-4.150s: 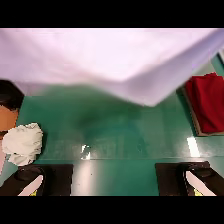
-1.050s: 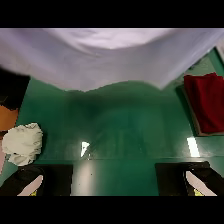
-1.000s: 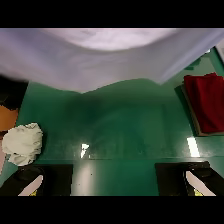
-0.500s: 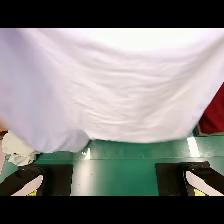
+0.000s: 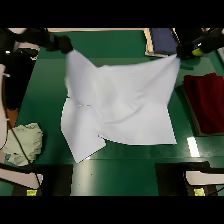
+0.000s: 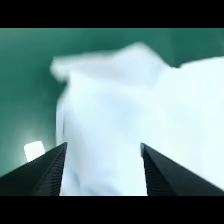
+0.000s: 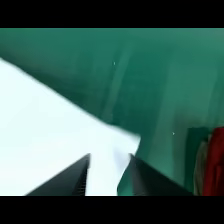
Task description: Fold the shirts.
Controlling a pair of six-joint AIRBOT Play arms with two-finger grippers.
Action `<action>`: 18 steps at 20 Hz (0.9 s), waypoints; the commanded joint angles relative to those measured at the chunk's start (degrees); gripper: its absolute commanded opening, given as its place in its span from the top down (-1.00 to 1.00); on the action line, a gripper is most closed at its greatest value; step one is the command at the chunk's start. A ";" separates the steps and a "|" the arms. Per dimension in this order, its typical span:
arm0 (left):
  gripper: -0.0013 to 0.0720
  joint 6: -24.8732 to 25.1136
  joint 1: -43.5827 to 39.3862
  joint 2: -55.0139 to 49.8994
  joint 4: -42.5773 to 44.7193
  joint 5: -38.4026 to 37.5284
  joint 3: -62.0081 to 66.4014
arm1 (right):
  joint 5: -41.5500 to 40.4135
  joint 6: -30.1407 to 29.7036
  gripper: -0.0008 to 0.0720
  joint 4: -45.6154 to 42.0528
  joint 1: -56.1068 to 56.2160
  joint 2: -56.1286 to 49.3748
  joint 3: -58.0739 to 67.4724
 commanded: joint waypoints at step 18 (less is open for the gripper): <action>-0.54 7.04 20.90 29.18 -12.04 -3.96 -69.07 | 0.07 -5.03 0.14 21.27 -4.28 28.37 -35.15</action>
